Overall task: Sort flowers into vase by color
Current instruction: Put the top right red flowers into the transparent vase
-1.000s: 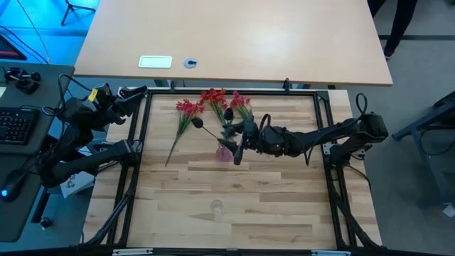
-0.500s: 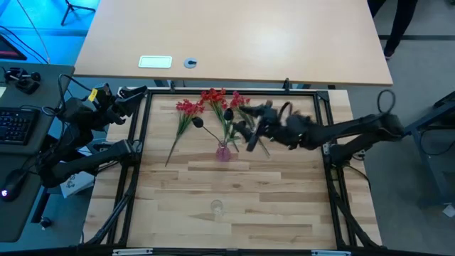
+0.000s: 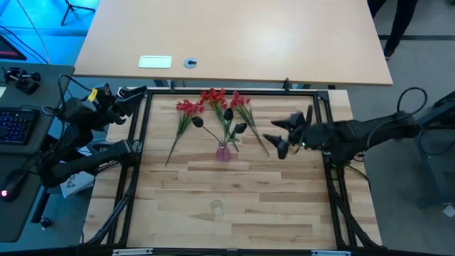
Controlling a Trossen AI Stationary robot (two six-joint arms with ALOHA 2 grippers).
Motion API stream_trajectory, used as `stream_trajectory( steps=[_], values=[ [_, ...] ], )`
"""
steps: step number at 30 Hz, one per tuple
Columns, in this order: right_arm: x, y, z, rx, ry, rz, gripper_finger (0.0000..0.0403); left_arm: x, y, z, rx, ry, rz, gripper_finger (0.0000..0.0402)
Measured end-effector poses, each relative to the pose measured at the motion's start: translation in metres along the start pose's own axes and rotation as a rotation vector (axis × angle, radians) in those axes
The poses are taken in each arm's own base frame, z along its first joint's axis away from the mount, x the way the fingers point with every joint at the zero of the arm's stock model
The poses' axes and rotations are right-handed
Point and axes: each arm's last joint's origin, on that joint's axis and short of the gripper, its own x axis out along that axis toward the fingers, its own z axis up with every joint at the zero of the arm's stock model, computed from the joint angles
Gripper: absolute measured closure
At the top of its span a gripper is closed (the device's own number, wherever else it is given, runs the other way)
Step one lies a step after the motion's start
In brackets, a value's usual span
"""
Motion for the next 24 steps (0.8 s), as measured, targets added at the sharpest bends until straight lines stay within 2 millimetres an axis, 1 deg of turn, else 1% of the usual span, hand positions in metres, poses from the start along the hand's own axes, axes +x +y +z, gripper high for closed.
stream_trajectory(
  steps=[3,5,8,11,12,13,15,17,19,21,24],
  values=[
    [-0.004,-0.004,-0.025,0.074,0.153,-0.094,0.0094,0.000,0.000,0.000,0.000,-0.008,0.011,0.0131],
    [0.000,-0.007,-0.048,0.132,0.228,-0.153,0.0094,0.000,0.001,0.000,0.000,-0.012,0.017,0.0131],
    [0.017,-0.019,-0.089,0.284,0.334,-0.242,0.0094,0.001,0.001,0.000,-0.002,-0.009,0.020,0.0131],
    [0.040,-0.043,-0.130,0.426,0.479,-0.308,0.0098,0.001,0.001,0.000,-0.013,-0.009,0.020,0.0131],
    [0.048,-0.052,-0.141,0.451,0.511,-0.310,0.0102,0.002,0.001,0.000,-0.016,-0.008,0.021,0.0131],
    [0.055,-0.060,-0.148,0.468,0.517,-0.296,0.0107,0.002,0.001,0.000,-0.019,-0.007,0.023,0.0131],
    [0.071,-0.074,-0.150,0.507,0.461,-0.238,0.0118,0.002,0.002,-0.001,-0.019,-0.005,0.025,0.0131],
    [0.083,-0.087,-0.147,0.507,0.401,-0.216,0.0131,0.003,0.002,-0.001,-0.019,-0.005,0.025,0.0131],
    [0.094,-0.099,-0.141,0.470,0.371,-0.215,0.0142,0.004,0.002,-0.001,-0.019,-0.002,0.029,0.0131],
    [0.103,-0.110,-0.136,0.405,0.388,-0.230,0.0150,0.005,0.003,-0.002,-0.020,0.001,0.030,0.0131],
    [0.119,-0.119,-0.131,0.357,0.429,-0.218,0.0154,0.007,0.004,-0.003,-0.021,0.010,0.038,0.0131]
  ],
)
